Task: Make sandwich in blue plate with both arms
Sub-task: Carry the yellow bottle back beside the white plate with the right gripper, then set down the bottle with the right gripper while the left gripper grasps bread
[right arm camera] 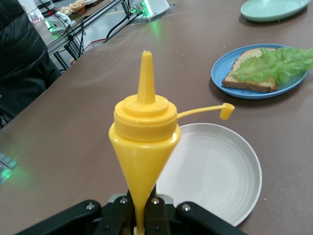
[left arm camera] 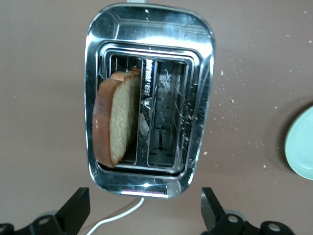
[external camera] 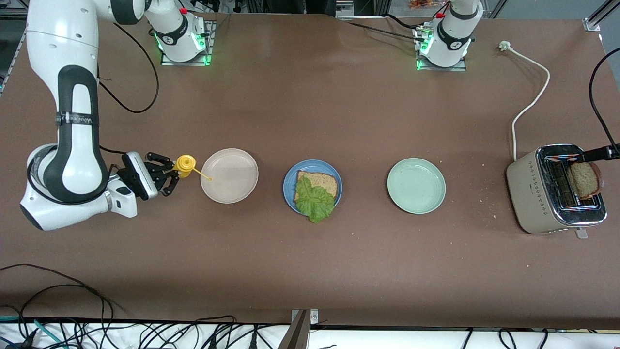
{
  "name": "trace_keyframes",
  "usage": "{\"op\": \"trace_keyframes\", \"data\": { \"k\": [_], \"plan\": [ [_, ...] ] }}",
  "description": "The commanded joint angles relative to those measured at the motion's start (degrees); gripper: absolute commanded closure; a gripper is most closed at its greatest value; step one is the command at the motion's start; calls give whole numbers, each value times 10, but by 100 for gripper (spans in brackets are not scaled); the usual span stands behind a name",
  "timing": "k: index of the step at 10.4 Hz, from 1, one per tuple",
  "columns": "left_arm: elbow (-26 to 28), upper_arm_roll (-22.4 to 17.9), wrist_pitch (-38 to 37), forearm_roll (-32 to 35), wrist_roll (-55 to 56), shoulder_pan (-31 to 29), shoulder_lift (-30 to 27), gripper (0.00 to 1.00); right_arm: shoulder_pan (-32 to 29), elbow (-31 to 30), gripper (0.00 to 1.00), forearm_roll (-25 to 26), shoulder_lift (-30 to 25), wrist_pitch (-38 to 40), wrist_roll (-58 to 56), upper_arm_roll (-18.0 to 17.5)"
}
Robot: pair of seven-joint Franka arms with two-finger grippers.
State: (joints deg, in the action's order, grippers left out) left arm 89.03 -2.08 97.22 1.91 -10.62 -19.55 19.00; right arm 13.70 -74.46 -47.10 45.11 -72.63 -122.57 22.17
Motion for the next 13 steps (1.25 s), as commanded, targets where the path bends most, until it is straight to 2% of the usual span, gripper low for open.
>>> {"op": "trace_keyframes", "data": {
  "k": [1, 6, 7, 8, 9, 10, 11, 13],
  "plan": [
    [-25, 5, 34, -11, -68, -20, 47, 0, -47, -2, 93, -67, 45, 10, -137, -7],
    [-27, 5, 72, -13, -97, -35, 77, 0, -97, -2, 93, -92, 110, 39, -242, -12],
    [-33, 5, 74, -13, -109, -35, 82, 17, -104, -2, 93, -101, 125, 46, -259, -12],
    [-35, 5, 74, -13, -125, -35, 84, 43, -108, -2, 92, -108, 135, 51, -268, -13],
    [-38, 5, 74, -13, -128, -35, 85, 60, -111, -2, 87, -111, 139, 52, -272, -13],
    [-38, 5, 74, -11, -128, -35, 85, 81, -111, -2, 41, -111, 139, 53, -268, -13],
    [-38, 5, 74, -10, -128, -34, 84, 100, -119, -3, 0, -112, 145, 54, -274, -13],
    [-62, 6, 70, -8, -129, -35, 82, 100, -130, 3, 0, -112, 140, 63, -261, -13]
  ]
}}
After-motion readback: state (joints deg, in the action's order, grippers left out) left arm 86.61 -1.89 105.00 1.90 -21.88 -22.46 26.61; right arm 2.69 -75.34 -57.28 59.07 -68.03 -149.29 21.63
